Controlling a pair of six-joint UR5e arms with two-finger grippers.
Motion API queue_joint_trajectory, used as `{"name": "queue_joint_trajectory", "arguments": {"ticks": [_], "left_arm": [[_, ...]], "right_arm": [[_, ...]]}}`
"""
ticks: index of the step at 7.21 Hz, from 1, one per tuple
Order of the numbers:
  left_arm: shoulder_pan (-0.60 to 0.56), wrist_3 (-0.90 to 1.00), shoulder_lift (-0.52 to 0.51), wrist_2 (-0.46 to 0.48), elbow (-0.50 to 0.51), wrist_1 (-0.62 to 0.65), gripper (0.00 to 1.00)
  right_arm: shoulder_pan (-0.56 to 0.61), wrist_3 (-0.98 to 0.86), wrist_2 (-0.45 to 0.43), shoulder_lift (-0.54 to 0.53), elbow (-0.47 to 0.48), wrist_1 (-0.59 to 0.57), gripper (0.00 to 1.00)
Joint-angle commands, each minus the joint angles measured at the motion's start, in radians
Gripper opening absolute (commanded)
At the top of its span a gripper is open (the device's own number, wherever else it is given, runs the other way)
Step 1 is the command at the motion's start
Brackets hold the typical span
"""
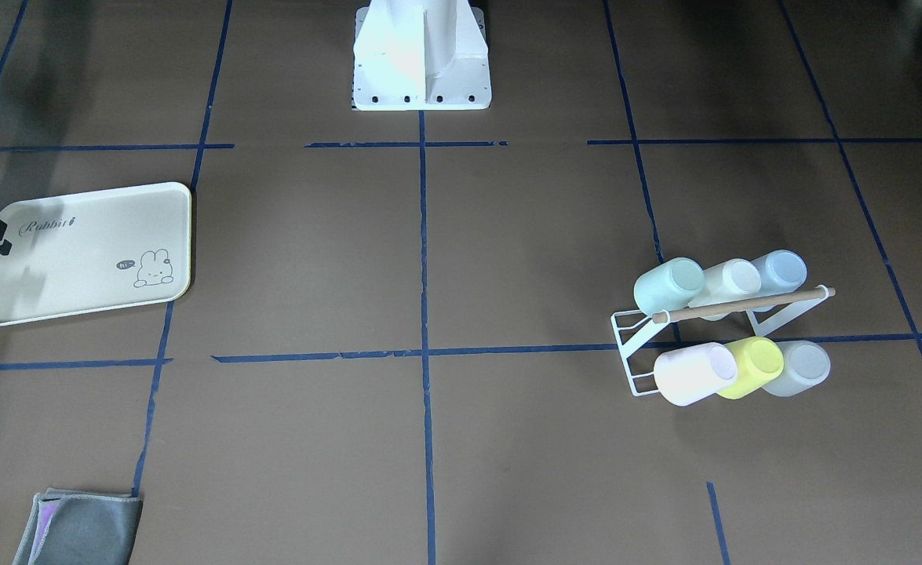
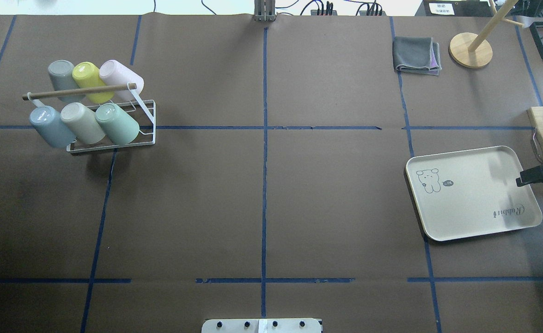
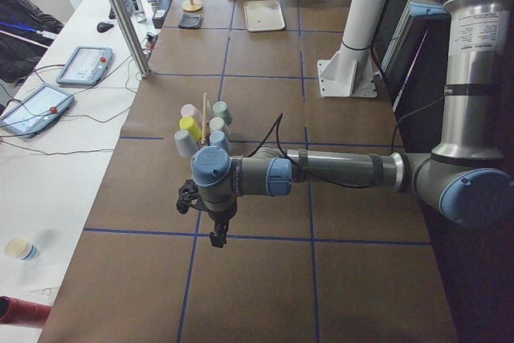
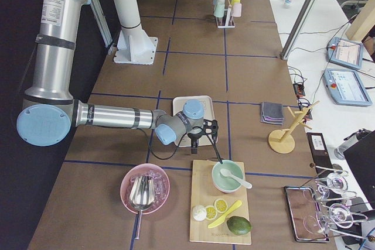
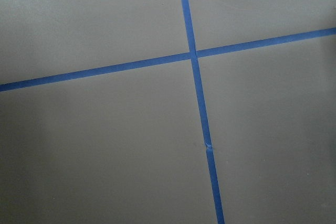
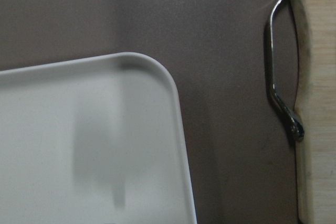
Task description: Pick up and place green cup on tray
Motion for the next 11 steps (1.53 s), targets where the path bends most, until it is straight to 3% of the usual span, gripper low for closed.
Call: {"name": "queue_joint_trajectory", "arguments": {"ticks": [1, 3, 7, 9, 11], "left_arm": [[0.000, 0.001, 0.000, -0.001, -0.001, -0.002, 1.00], [0.000, -0.005, 0.001, 0.000, 0.001, -0.029, 1.00], [0.000, -0.006, -0.003, 0.000, 0.001, -0.034, 1.00], [0.000, -0.008, -0.008, 0.000, 0.001, -0.034, 1.00], [0.000, -0.009, -0.011, 0.000, 0.002, -0.034, 1.00]], "right_arm": [[-0.020, 0.011, 0.001, 0.005, -0.024, 0.010, 0.95], [-0.020, 0.011, 0.006, 0.013, -0.026, 0.010, 0.83], [-0.018, 0.011, 0.006, 0.011, -0.044, 0.010, 0.75], [-0.018, 0.011, 0.007, 0.011, -0.043, 0.010, 0.30], [-0.017, 0.002, 0.012, 0.011, -0.037, 0.012, 0.01]]}}
